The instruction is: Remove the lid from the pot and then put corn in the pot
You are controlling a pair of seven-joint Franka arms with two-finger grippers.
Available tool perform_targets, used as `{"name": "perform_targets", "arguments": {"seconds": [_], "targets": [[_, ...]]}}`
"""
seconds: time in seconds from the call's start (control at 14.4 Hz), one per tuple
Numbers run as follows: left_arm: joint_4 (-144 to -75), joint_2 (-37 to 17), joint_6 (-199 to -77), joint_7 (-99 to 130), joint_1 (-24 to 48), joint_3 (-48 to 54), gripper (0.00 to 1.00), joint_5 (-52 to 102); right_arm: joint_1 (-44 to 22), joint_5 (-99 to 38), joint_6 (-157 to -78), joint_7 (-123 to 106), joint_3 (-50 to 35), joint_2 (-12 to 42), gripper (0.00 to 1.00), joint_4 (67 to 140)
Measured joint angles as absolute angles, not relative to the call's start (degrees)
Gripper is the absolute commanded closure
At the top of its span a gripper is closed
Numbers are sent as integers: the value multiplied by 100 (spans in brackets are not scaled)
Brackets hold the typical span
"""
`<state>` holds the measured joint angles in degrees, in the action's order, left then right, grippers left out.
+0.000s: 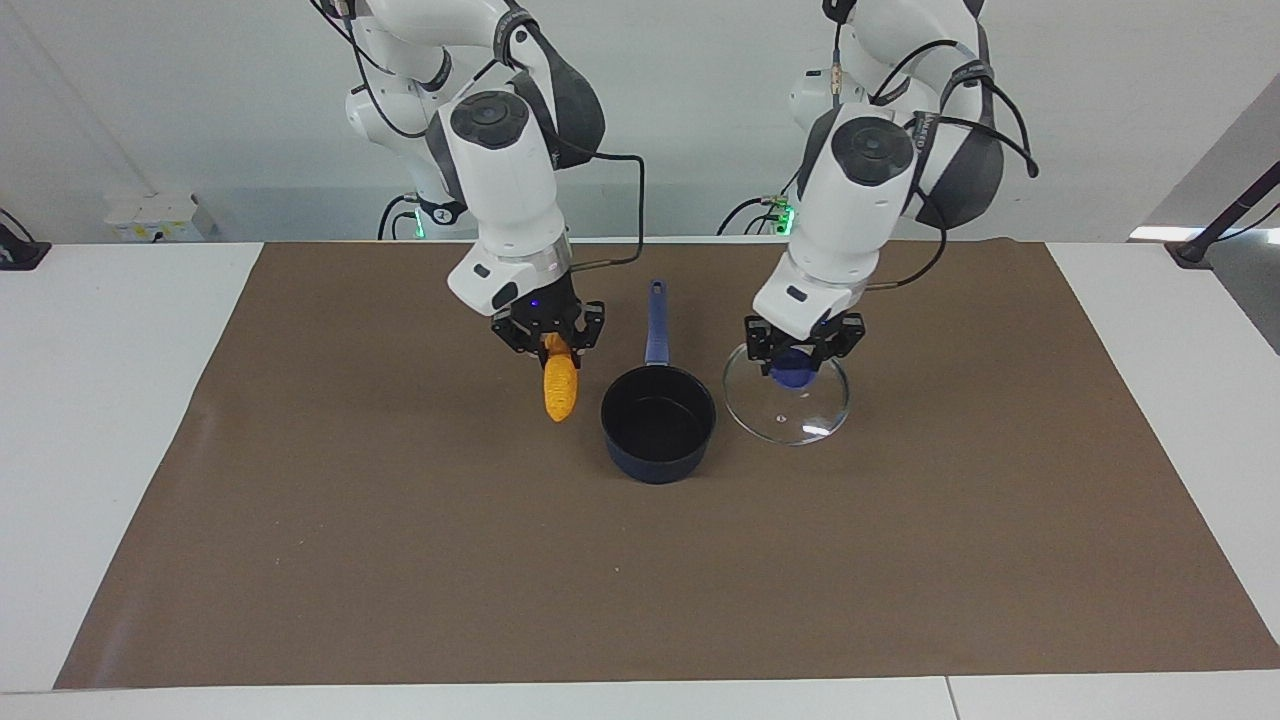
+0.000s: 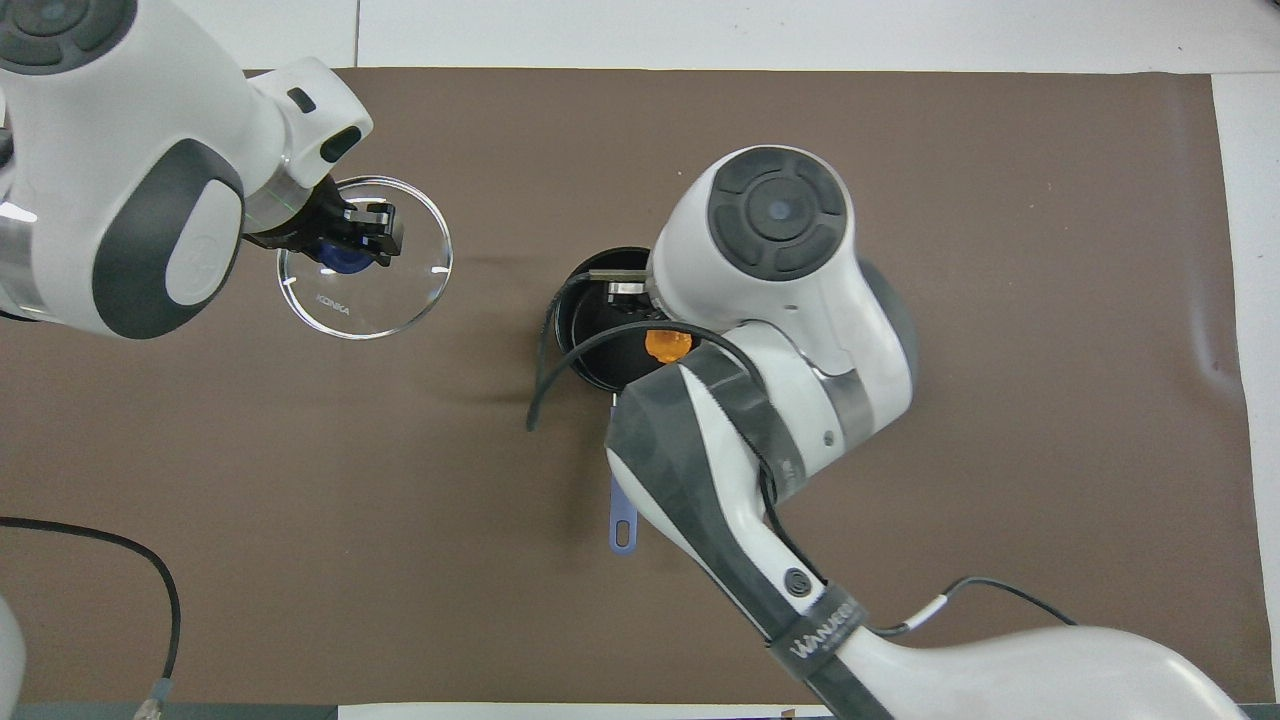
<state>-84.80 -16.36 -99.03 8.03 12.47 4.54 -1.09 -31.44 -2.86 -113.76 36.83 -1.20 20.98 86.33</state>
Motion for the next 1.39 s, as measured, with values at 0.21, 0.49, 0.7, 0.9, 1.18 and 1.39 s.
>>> {"name": "perform_targets", "arguments": {"seconds": [0.21,0.49,0.7,0.9,1.18,1.39], "targets": [[-8654,-1609,-9955,-61,682,450,73,-104,-3338,-234,-11454,3933,-100,2668,100,8236],[-9551,-1317,-10780,-919,44,451,74,-92,-3196,-234,-11475,3933,-67,2746,100,8215],[-10373,-1088,-11398,-1151,-94,453,74,-72,-3258,-234,-11666,3933,-78,2794,100,8434],[-11059,-1006,-12044,-1161,-102,458,74,-69,-3300,-234,-11853,3936,-82,2877,100,8582],[-11711,-968,-12627,-1161,-120,453,74,-68,-3291,-234,-11878,3940,-81,2885,100,8661],[-12085,-966,-13058,-1161,-123,452,74,-67,-3298,-240,-12212,3943,-93,2876,100,8875]]}}
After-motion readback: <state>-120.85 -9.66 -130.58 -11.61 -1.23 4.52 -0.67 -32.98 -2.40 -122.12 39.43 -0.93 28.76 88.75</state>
